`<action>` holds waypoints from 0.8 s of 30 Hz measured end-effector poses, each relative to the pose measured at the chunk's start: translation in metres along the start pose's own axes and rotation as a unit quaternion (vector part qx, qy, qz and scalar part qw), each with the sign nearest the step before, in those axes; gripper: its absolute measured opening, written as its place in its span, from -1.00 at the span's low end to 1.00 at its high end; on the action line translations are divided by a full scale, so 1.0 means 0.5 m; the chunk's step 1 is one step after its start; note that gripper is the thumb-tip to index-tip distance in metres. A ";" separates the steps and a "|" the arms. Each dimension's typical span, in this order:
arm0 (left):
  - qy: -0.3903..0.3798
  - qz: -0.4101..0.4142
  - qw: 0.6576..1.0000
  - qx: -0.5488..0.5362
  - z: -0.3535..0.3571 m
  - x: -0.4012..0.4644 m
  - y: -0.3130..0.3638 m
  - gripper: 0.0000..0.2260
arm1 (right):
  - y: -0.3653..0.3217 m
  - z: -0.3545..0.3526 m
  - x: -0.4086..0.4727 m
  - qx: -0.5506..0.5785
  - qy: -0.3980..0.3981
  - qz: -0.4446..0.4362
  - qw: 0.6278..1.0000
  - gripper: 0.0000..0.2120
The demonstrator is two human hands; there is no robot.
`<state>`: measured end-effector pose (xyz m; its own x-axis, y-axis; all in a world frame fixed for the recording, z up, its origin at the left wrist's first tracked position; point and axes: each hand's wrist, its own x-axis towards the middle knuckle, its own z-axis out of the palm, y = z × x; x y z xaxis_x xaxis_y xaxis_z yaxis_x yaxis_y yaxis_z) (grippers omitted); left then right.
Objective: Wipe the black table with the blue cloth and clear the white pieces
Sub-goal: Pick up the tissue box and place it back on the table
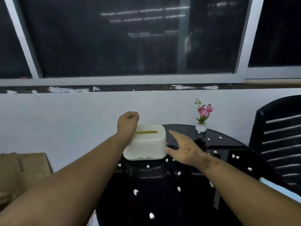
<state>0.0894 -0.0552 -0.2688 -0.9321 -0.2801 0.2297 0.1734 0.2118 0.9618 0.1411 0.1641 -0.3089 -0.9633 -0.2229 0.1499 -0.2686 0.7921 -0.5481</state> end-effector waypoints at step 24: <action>-0.084 0.103 0.990 0.037 -0.040 -0.072 -0.049 -0.48 | -0.027 0.013 0.082 0.128 0.099 -0.022 0.987 -0.48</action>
<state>0.1252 -0.0689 -0.2977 -0.9206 -0.0649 0.3851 0.3465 0.3187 0.8822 0.1055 0.1406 -0.3004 -0.9392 -0.1184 0.3224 -0.3252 0.6088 -0.7236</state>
